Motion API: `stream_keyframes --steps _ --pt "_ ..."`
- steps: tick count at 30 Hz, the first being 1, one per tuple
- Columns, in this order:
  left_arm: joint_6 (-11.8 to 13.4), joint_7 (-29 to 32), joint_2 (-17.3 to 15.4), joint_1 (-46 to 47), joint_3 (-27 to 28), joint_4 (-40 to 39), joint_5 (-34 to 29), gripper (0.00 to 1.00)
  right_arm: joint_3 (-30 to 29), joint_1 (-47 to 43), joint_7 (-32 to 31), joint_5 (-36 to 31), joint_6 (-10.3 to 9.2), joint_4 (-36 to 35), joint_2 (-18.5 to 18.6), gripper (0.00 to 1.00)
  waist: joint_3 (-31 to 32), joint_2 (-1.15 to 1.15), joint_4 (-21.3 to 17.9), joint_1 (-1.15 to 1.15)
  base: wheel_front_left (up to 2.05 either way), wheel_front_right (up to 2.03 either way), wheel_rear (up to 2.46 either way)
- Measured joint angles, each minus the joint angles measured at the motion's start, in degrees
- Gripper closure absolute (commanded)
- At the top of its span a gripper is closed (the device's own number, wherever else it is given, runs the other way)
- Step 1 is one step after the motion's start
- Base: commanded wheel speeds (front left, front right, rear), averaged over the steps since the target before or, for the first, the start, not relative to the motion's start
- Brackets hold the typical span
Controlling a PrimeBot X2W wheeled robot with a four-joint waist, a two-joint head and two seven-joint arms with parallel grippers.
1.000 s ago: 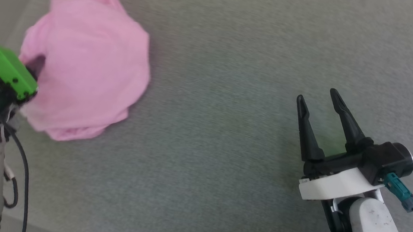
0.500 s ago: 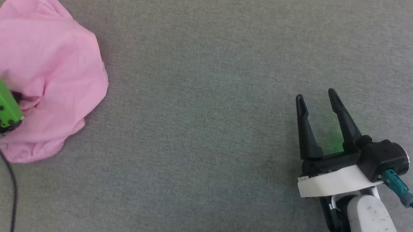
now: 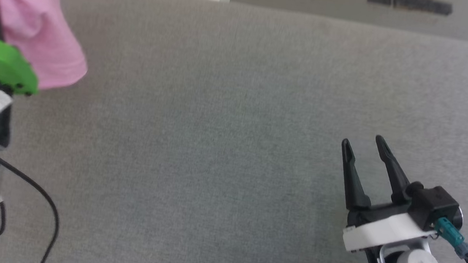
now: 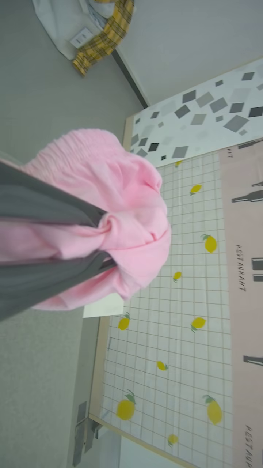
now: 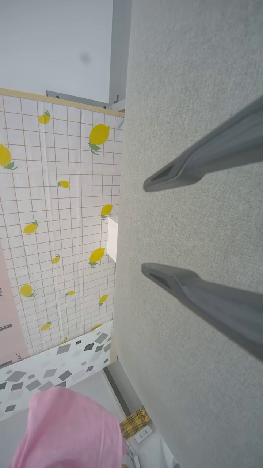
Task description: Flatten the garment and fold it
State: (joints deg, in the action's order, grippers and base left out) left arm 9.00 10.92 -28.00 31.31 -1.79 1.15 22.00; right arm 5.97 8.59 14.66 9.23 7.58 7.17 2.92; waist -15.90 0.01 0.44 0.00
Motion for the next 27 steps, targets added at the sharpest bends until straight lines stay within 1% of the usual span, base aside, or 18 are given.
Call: stream_keyframes --steps 4,9,13,18,22,25,27 --pt "-1.6 -3.9 2.5 2.5 -4.8 -2.0 -2.5 1.0 -1.0 -1.9 0.0 -0.1 0.0 -0.1 0.0 0.0 4.1 0.0 -1.3 0.0 0.0 0.0 0.0" --pt "-3.0 -6.7 8.3 3.6 -10.5 -1.9 -2.6 1.0 -1.0 -3.4 0.1 -0.1 0.0 0.1 0.0 0.0 7.4 0.0 -4.9 0.0 0.0 0.0 0.0" --pt "-4.3 -7.2 13.5 3.5 -15.6 0.7 -1.8 1.0 -1.3 -4.5 0.0 -0.2 0.0 0.2 0.0 0.0 9.1 0.0 -8.8 0.0 0.0 0.0 0.0" --pt "-7.1 -6.3 19.4 1.4 -21.8 7.4 0.9 1.0 -1.1 -5.1 -0.8 -0.2 0.0 0.0 0.0 0.0 10.7 0.0 -13.6 0.0 0.0 0.0 0.0" --pt "-9.1 -1.7 21.9 -1.5 -27.0 15.5 2.1 1.0 -0.9 -5.1 -1.3 -0.2 0.0 -0.8 0.0 0.0 11.5 0.0 -17.4 0.0 0.0 0.0 0.0" --pt "-10.5 5.6 23.0 -3.1 -30.3 22.7 4.2 1.0 -1.0 -5.1 -1.7 -0.2 0.0 -1.2 0.0 0.0 11.9 0.0 -19.9 0.0 0.0 0.0 0.0" --pt "-11.2 11.5 23.3 -3.4 -33.0 27.4 4.7 1.0 -1.0 -5.2 -1.8 -0.2 0.0 -1.3 0.0 0.0 12.1 0.0 -21.3 0.0 0.0 0.0 0.0"
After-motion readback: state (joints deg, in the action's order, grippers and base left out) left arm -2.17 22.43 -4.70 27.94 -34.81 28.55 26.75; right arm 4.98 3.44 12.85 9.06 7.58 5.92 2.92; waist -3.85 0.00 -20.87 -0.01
